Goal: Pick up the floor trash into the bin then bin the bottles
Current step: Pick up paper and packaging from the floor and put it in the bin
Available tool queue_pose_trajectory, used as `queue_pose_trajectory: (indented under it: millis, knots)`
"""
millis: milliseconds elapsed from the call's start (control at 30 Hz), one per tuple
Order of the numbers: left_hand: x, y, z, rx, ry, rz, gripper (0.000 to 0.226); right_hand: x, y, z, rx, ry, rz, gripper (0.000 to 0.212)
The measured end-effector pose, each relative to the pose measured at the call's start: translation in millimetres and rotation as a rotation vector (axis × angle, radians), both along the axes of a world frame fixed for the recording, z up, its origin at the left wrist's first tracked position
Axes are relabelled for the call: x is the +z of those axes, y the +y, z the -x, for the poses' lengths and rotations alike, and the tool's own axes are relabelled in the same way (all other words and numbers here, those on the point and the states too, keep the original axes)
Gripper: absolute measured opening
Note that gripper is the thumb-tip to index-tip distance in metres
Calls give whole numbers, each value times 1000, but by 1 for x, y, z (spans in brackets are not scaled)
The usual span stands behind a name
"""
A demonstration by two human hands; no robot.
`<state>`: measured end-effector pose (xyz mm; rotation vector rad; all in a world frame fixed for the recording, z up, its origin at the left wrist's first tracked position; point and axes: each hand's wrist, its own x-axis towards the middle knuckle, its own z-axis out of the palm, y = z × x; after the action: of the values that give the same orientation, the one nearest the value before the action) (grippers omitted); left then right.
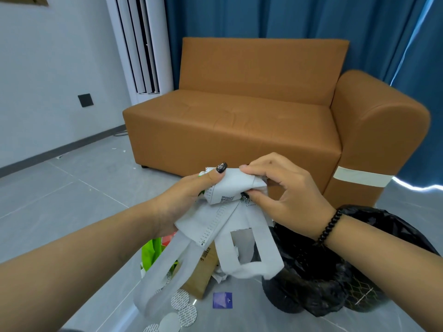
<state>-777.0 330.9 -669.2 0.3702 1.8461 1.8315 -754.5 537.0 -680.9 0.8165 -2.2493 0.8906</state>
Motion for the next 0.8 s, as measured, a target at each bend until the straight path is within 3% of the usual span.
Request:
queue_pose_trajectory:
  millis: [100, 200, 300, 533, 800]
  knots:
    - [-5, 0, 5, 15, 26, -16, 46, 3, 3, -1, -33, -235, 39, 45]
    - [-5, -1, 6, 9, 20, 7, 45, 5, 4, -3, -21, -651, 207, 60]
    - [-7, -1, 6, -22, 25, 32, 46, 5, 4, -3, 57, -908, 451, 50]
    - [-4, 1, 3, -20, -112, -17, 39, 8, 1, -3, 43, -718, 516, 34]
    - [-12, -2, 9, -98, -211, 6, 55, 3, -4, -4, -10, -272, 102, 38]
